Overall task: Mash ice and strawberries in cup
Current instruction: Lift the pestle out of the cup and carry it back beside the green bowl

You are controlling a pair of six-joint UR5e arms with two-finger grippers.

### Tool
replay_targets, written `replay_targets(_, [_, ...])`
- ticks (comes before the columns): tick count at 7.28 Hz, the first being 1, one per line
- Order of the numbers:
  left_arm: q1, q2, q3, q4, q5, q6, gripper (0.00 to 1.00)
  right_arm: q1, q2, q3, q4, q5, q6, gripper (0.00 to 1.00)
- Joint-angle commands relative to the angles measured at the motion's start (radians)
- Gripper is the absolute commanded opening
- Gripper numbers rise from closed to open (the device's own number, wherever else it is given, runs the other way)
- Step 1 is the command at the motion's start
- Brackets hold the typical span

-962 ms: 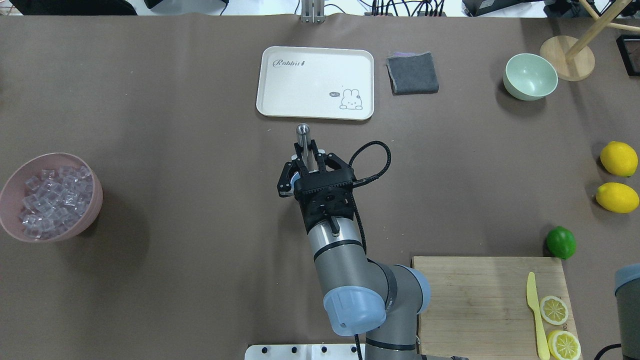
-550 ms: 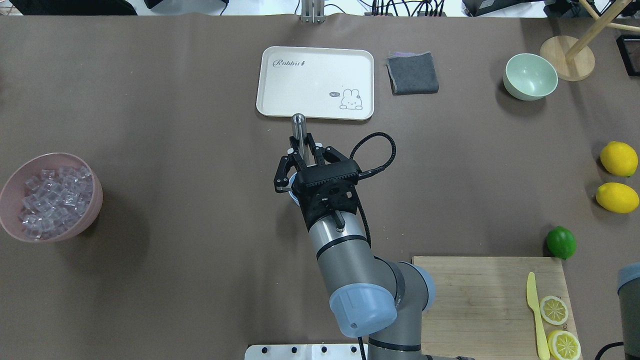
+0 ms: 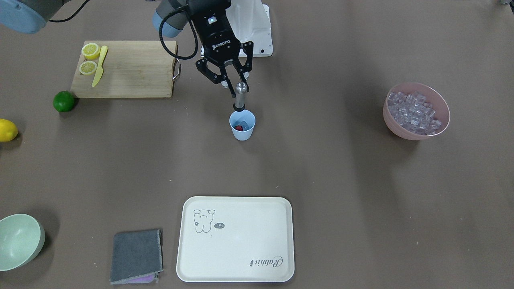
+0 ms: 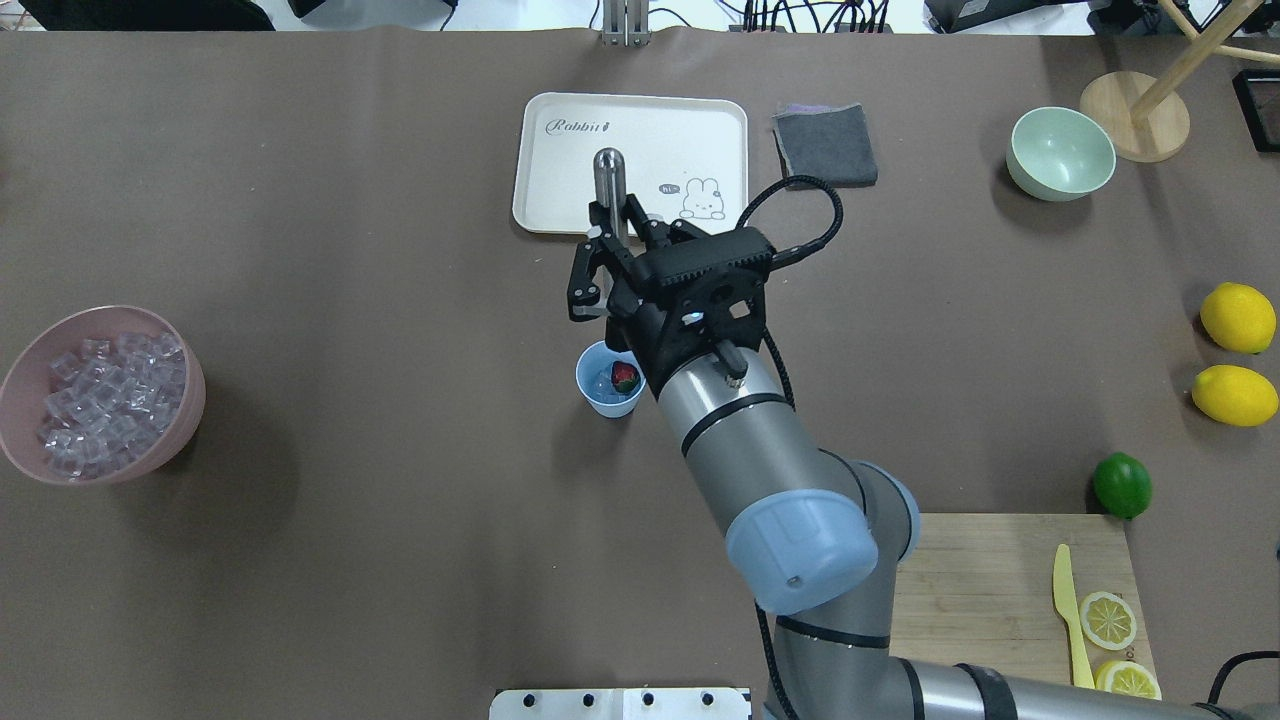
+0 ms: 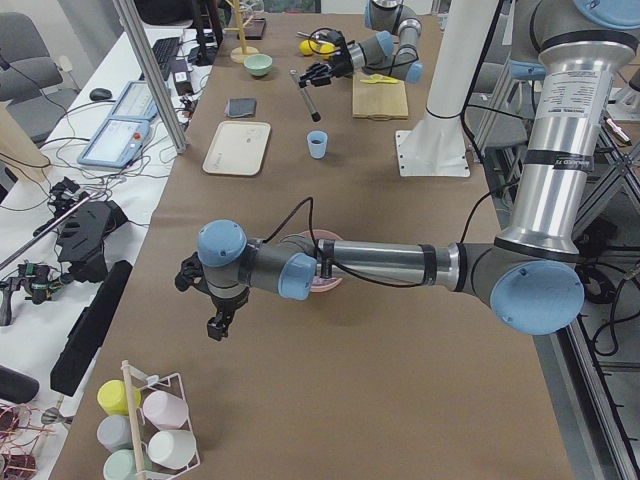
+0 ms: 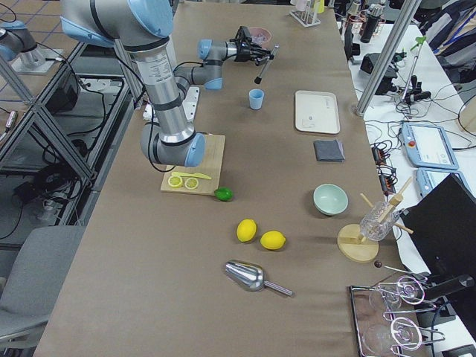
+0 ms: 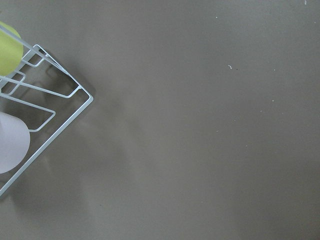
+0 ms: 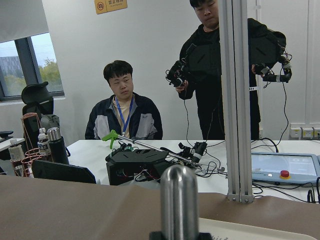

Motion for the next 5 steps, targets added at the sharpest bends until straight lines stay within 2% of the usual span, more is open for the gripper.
replay_targets(1, [-0.004,-0.007,-0.019,0.001,0.000,0.000,0.97,0.124,-0.099,0.022,-0.002,0.154,0.079,0.00])
replay_targets(4, [-0.006,-0.004,-0.037,0.000,0.000,0.003,0.97,0.326,-0.238,0.019,-0.003,0.440,0.193,0.00])
replay_targets(5, [-0.006,-0.001,-0.055,0.001,0.000,0.003,0.97,0.409,-0.284,0.013,-0.008,0.587,0.216,0.00])
